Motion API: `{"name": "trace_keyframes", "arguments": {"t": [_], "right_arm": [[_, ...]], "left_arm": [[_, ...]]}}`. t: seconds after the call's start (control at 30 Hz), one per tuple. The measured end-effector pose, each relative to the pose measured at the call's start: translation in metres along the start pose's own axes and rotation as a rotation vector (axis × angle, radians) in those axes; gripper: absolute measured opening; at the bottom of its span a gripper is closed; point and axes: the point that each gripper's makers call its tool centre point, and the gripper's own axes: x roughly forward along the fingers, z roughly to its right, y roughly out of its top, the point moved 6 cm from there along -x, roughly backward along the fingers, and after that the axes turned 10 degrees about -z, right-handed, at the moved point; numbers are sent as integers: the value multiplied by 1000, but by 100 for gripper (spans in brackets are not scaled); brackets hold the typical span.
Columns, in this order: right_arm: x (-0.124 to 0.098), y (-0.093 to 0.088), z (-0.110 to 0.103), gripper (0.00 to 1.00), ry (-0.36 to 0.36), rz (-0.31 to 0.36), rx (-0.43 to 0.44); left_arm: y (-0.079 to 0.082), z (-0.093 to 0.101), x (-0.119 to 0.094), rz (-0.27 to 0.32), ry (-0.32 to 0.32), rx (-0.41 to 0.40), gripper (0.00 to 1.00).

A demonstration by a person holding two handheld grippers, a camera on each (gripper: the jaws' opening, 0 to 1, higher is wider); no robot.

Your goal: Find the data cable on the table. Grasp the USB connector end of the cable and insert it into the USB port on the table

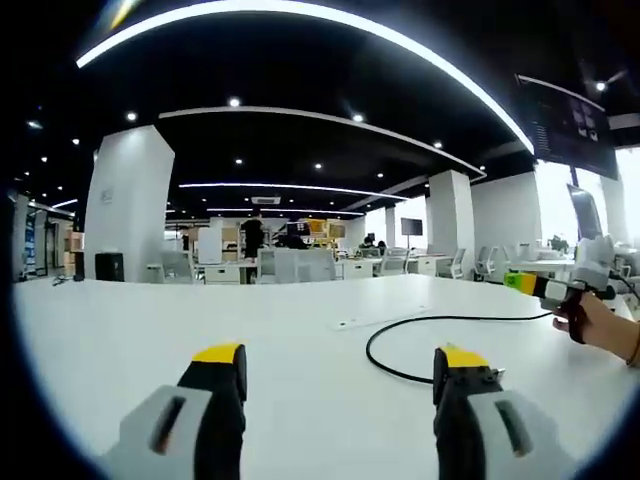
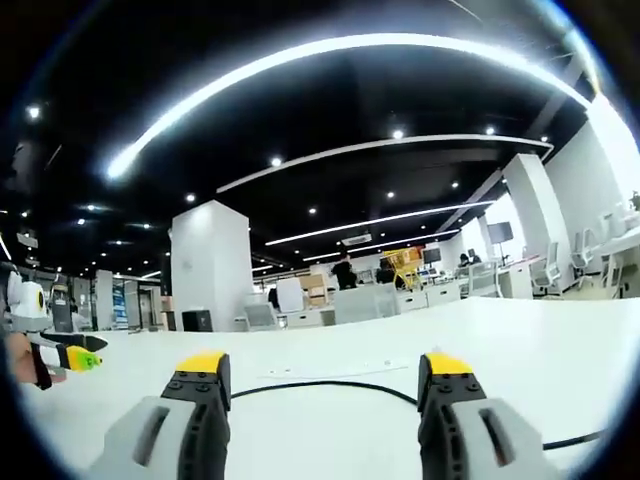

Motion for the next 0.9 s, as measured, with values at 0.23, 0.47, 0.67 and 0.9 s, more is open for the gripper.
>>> {"name": "trace_keyframes", "arguments": {"t": [0.23,0.47,0.67,0.9], "right_arm": [[0,0,1,77,-2,-3,4],[-1,2,0,77,-3,1,-10],[-2,1,-4,77,6,-7,-24],[-1,0,-4,76,7,-14,-28]], "left_arm": [[0,1,0,-2,1,8,77],[4,1,-2,19,27,51,77],[4,2,-1,17,21,59,76],[3,4,0,11,9,61,75]]}}
